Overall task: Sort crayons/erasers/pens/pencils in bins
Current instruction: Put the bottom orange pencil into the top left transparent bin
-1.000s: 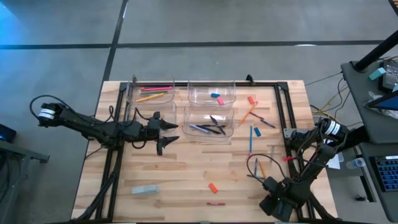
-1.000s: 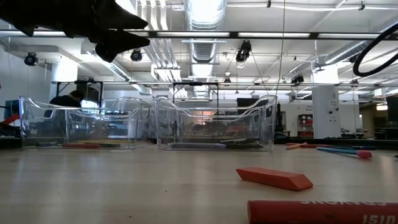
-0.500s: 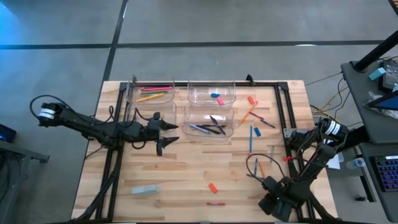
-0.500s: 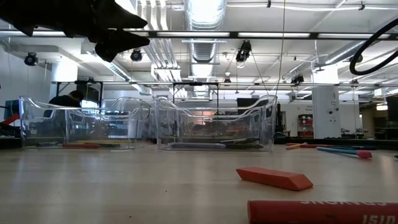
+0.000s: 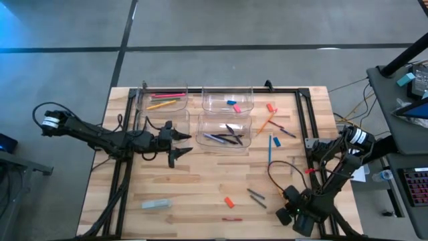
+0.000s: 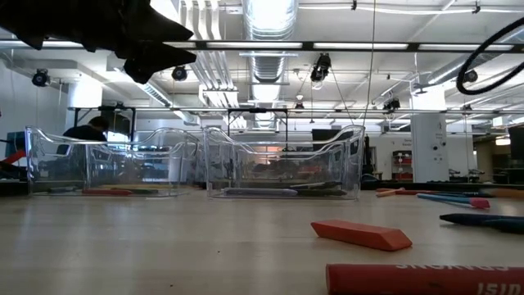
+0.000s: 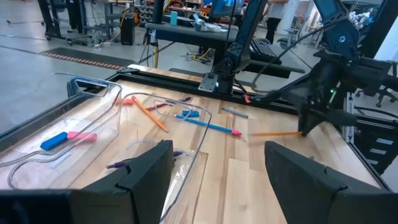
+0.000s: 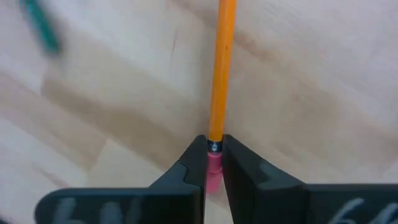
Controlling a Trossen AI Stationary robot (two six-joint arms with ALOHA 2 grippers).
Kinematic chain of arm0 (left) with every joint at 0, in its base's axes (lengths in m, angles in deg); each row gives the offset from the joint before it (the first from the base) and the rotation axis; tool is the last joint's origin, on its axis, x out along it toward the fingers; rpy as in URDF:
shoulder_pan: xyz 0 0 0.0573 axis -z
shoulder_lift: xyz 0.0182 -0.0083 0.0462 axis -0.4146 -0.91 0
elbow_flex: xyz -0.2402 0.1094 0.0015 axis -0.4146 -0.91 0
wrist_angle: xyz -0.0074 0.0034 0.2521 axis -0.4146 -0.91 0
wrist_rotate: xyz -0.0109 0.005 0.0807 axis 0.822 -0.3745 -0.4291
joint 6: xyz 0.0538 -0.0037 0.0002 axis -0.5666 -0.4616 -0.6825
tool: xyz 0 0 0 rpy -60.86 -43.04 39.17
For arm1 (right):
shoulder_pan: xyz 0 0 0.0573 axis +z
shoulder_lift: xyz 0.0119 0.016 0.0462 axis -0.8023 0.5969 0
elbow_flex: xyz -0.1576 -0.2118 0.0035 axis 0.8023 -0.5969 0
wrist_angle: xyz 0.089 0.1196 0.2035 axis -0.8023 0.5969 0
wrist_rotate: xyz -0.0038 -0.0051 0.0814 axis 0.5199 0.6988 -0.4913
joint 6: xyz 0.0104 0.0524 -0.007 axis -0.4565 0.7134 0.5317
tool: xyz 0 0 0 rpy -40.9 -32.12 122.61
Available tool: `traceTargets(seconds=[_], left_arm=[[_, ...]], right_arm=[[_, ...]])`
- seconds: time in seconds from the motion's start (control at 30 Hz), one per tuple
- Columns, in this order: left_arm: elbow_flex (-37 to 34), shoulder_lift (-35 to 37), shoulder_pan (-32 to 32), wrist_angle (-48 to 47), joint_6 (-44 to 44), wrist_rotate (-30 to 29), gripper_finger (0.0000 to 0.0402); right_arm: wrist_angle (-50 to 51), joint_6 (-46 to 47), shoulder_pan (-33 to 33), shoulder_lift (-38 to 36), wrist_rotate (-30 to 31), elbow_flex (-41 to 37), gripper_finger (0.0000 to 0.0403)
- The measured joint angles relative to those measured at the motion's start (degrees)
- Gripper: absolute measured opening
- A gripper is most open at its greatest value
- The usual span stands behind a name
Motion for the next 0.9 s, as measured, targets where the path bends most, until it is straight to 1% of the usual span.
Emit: traceTargets(seconds=[0.13, 0.2, 0.33, 0.5, 0.6, 0.73, 0.83, 0.9], left_arm=[[-0.1, 0.0, 0.0, 0.1, 0.0, 0.0, 0.0238], [-0.1, 0.0, 0.0, 0.1, 0.0, 0.0, 0.0238], [-0.1, -1.5, 0.0, 1.1, 0.1, 0.0, 0.0238], [-0.1, -6.6, 0.0, 7.2, 0.1, 0.7, 0.0238], [0.5, -10.9, 0.0, 13.7, -0.3, 3.7, 0.0238], [2.3, -16.3, 0.0, 21.6, -0.5, 9.6, 0.0238], [4.2, -19.6, 0.0, 24.8, -0.5, 13.7, 0.0238], [5.5, -21.4, 0.0, 25.9, -0.5, 15.4, 0.0238]], right_arm=[[1.9, -0.1, 0.0, -1.3, 2.1, 0.1, 0.0025], [1.9, -0.5, 0.0, -1.9, 4.4, 0.1, 0.0025], [1.8, -3.3, -0.1, -3.7, 12.9, 0.1, 0.0024], [1.5, -10.3, -0.2, -6.2, 27.3, 0.2, 0.0024], [0.7, -16.1, -1.2, -7.5, 34.9, 0.3, 0.0024], [0.2, -23.9, -3.7, -8.9, 43.2, 0.3, 0.0024], [-2.3, -31.6, -6.1, -9.4, 47.7, 0.3, 0.0024], [-4.8, -36.5, -7.8, -9.6, 49.3, 0.3, 0.0024]])
